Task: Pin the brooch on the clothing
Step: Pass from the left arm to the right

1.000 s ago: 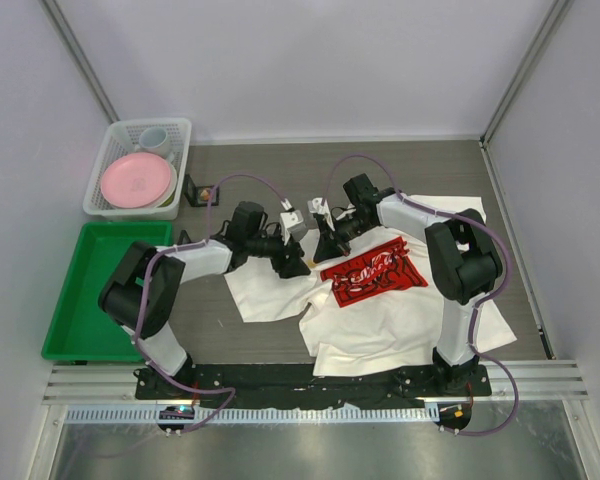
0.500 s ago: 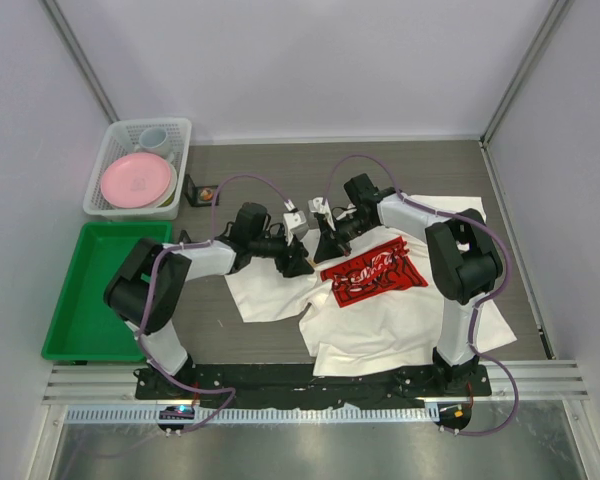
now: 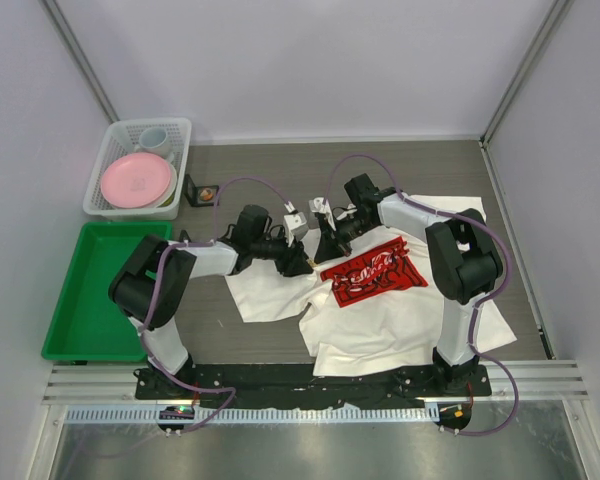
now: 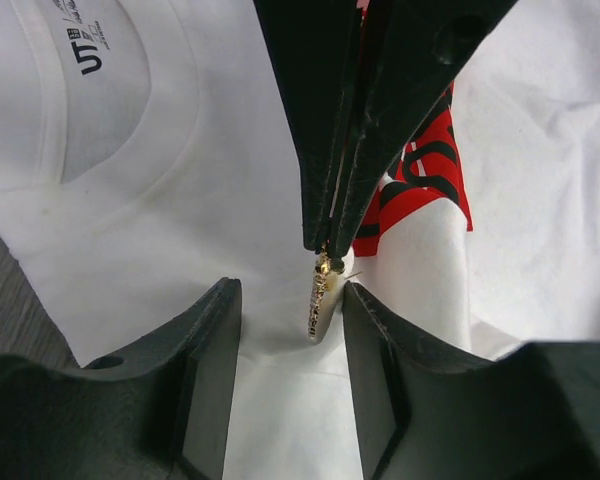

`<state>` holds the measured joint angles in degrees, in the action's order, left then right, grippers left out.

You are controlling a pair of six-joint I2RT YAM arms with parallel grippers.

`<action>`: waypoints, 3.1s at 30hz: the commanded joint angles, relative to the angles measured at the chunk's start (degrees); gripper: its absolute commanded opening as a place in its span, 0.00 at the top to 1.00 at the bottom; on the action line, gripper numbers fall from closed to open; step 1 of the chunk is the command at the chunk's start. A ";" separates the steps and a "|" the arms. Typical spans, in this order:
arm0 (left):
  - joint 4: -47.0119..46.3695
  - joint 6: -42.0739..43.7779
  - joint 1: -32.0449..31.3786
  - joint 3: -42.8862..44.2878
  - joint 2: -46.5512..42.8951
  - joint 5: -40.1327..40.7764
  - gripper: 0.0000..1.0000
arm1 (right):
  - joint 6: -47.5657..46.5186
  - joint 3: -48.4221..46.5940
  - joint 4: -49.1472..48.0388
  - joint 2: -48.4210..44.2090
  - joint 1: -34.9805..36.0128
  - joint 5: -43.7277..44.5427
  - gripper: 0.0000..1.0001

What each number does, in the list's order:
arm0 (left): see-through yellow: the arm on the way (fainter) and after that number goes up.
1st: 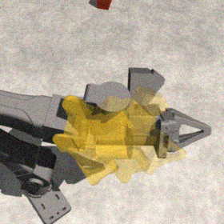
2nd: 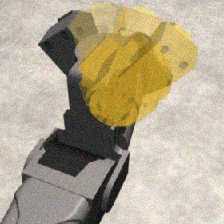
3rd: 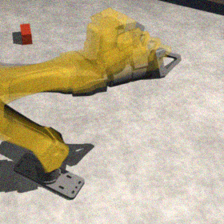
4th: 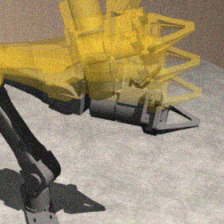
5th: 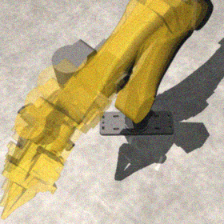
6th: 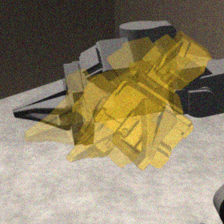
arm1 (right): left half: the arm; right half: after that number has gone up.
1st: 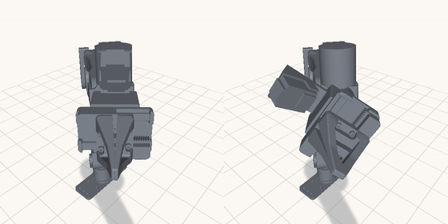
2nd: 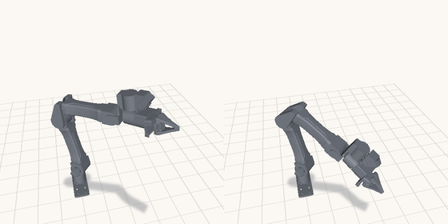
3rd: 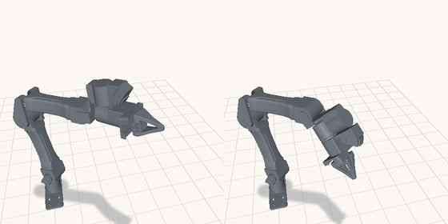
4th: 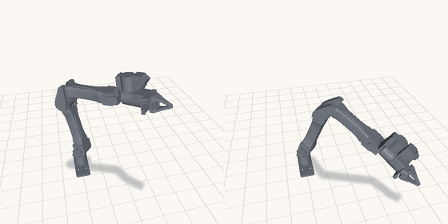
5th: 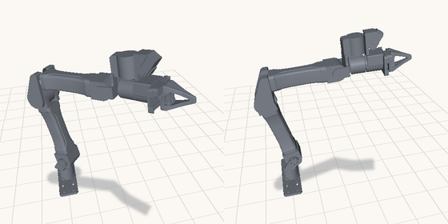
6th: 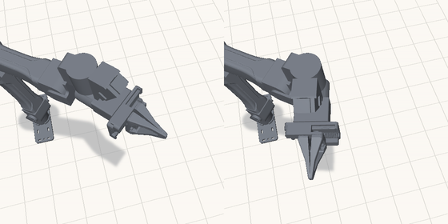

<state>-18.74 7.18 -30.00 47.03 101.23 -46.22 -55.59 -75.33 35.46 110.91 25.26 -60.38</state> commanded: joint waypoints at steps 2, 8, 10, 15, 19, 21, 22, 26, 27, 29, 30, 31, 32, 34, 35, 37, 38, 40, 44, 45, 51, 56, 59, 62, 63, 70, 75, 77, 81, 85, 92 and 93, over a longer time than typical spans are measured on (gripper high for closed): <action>-3.76 -0.68 -0.32 0.17 0.72 0.34 0.57 | -0.83 -1.75 0.75 -2.10 -0.12 -2.55 0.99; -2.88 -0.32 -0.24 0.17 0.90 -0.10 0.72 | -1.01 -1.66 0.92 -2.19 -0.29 -2.55 0.99; -2.70 -0.41 -0.24 0.26 0.81 -0.36 0.77 | -1.01 -1.84 0.92 -2.19 -0.38 -2.55 0.99; -2.53 -1.03 -0.24 0.35 0.55 -2.21 0.88 | -2.93 -2.80 3.55 -1.40 -0.38 -2.29 0.99; -2.70 -1.47 -0.23 0.44 0.55 -4.05 0.91 | -5.40 -3.77 6.37 -0.70 -0.56 -1.93 0.85; -2.79 -1.64 -0.15 0.70 0.46 -5.20 0.92 | -6.28 -3.68 6.90 -0.61 -0.65 -1.93 0.82; -2.79 -1.73 -0.15 0.87 0.46 -5.55 0.92 | -6.54 -3.68 7.07 -0.61 -0.56 -1.93 0.79; -2.70 -1.82 -0.15 1.23 0.55 -6.78 0.92 | -7.60 -3.51 7.43 -0.61 -0.56 -1.85 0.74; -2.70 -1.82 -0.15 1.23 0.55 -6.96 0.92 | -8.04 -3.42 7.43 -0.44 -0.56 -1.67 0.73; -2.62 -1.91 -0.15 1.40 0.63 -7.31 0.93 | -8.83 -3.16 7.78 -0.43 -0.56 -1.41 0.73; -2.53 -1.91 -0.15 1.40 0.72 -7.31 0.93 | -9.18 -3.07 7.69 -0.43 -0.56 -1.49 0.73; -2.44 -1.99 -0.15 1.66 0.64 -7.40 0.93 | -9.18 -3.07 7.69 -0.43 -0.65 -1.58 0.74; -2.35 -2.08 -0.15 1.67 0.72 -7.57 0.93 | -9.18 -3.16 7.69 -0.43 -0.56 -1.76 0.76; -2.61 -2.87 -0.06 1.75 0.81 -7.83 0.93 | -9.09 -3.33 7.69 -0.35 -0.38 -2.11 0.82; -2.79 -2.96 -0.06 1.75 0.81 -8.01 0.93 | -9.01 -3.33 7.69 -0.17 -0.38 -2.11 0.84; -3.14 -3.57 -0.06 1.84 0.64 -8.27 0.93 | -9.01 -3.42 7.69 -0.17 -0.21 -1.94 0.92; -3.23 -3.75 -0.06 1.75 0.63 -8.36 0.93 | -9.01 -3.42 7.69 -0.17 -0.21 -1.85 0.95; -3.67 -4.45 0.11 1.75 0.55 -8.45 0.93 | -8.92 -3.33 7.78 -0.17 -0.21 -1.59 0.99; -4.11 -4.89 0.38 1.58 0.55 -8.98 0.92 | -8.65 -3.51 8.31 -0.08 -0.21 -0.97 0.76; -4.20 -4.89 0.38 1.58 0.55 -9.07 0.93 | -8.83 -3.25 8.31 -0.26 -0.21 -0.97 0.71; -4.64 -5.51 0.29 1.40 0.28 -9.33 0.93 | -9.80 -2.80 8.22 -0.17 -0.21 -0.62 0.82; -5.34 -6.21 0.56 1.23 0.20 -9.24 0.93 | -9.27 -3.51 8.31 0.36 -0.21 -0.53 0.98; -5.60 -6.65 0.64 1.14 0.02 -9.15 0.92 | -9.10 -3.51 8.31 0.18 -0.21 -0.79 0.99; -5.69 -6.92 0.64 1.14 -0.16 -9.07 0.76 | -8.48 -3.68 8.22 0.18 -0.21 -1.14 0.99; -5.69 -6.83 0.56 1.14 -0.24 -8.98 0.74 | -8.31 -3.77 8.13 0.18 -0.21 -1.32 0.99; -6.13 -6.83 0.64 0.88 -0.33 -8.63 0.66 | -6.02 -4.12 7.43 0.45 -0.29 -1.67 0.99; -7.09 -8.67 0.64 0.61 -0.16 -7.58 0.64 | -5.32 -4.21 7.08 0.53 -0.21 -1.67 0.99; -7.71 -9.55 0.64 0.52 -0.16 -7.22 0.63 | -5.23 -4.12 6.99 0.44 -0.21 -1.67 0.99; -7.89 -10.08 0.64 0.26 -0.07 -6.34 0.66 | -5.05 -4.04 6.81 0.44 -0.29 -1.76 0.99; -7.89 -10.26 0.56 -0.18 -0.16 -6.25 0.73 | -5.05 -4.03 6.73 0.18 -0.21 -1.93 0.99; -7.71 -9.20 0.64 -0.97 -0.33 -6.52 0.76 | -5.05 -3.95 6.72 0.27 -0.29 -2.20 0.99; -7.63 -9.03 0.64 -1.06 -0.51 -6.60 0.76 | -5.05 -3.95 6.72 0.27 -0.38 -2.20 0.99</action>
<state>-23.81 -2.79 -29.61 46.70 101.78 -52.93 -61.06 -77.47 42.87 111.39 24.91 -60.36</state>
